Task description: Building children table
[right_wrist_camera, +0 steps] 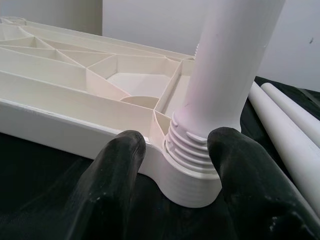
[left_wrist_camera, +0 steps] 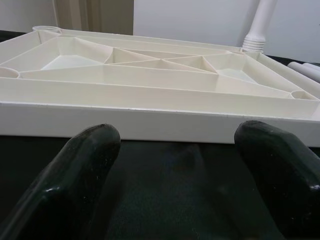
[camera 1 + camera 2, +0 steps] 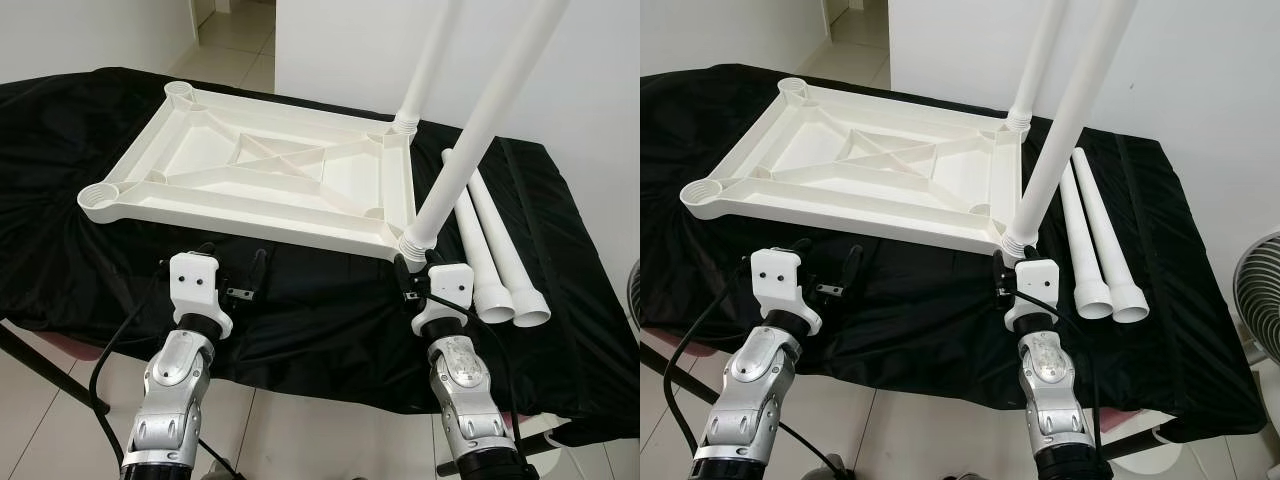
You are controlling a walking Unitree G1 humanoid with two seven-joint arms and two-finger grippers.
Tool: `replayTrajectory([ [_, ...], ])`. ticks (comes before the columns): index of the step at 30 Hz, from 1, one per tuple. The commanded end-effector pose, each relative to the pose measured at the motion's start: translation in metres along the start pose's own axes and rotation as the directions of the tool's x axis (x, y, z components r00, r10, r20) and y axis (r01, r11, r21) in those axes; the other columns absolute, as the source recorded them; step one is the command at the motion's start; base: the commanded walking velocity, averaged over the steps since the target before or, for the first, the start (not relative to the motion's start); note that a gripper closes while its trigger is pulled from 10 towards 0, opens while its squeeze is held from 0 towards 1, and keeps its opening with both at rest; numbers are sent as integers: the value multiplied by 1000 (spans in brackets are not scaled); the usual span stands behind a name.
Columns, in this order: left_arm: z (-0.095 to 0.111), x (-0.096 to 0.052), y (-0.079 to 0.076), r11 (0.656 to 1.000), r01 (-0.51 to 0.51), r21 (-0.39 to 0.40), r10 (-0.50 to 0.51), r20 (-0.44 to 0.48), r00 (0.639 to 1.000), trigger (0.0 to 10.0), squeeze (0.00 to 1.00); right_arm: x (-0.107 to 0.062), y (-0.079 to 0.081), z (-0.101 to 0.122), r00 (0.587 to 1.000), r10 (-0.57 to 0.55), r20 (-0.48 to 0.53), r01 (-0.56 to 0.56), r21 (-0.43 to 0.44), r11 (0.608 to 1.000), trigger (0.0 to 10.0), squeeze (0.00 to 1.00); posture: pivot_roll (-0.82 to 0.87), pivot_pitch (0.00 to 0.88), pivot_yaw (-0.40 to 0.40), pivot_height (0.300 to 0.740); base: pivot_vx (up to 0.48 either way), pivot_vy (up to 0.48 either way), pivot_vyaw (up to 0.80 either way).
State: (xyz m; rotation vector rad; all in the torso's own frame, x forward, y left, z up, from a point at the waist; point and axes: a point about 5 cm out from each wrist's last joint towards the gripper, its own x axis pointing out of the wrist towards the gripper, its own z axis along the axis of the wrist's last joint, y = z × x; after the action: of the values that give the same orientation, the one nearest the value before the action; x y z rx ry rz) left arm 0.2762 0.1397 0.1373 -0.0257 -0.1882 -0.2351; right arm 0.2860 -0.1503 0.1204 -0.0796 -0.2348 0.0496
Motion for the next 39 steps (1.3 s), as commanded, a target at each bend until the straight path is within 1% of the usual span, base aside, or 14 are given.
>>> replayTrajectory([
  [1,-1,-1,1,999,-47,0,47,-6,999,10000,0,-1,-2,-2,1000,-10,-2,10,-2,1000,10000,0,200,68,-70,740,0,0,0],
  [28,0,0,0,999,-47,-7,47,-3,999,10000,0,1,-3,-1,1000,-18,7,18,-5,1000,10000,0,198,70,-69,740,0,0,0],
  [39,1,3,-1,999,-42,-4,42,5,999,10000,0,3,-3,-1,1000,-18,12,18,-6,1000,10000,0,200,55,-71,740,0,0,0],
])
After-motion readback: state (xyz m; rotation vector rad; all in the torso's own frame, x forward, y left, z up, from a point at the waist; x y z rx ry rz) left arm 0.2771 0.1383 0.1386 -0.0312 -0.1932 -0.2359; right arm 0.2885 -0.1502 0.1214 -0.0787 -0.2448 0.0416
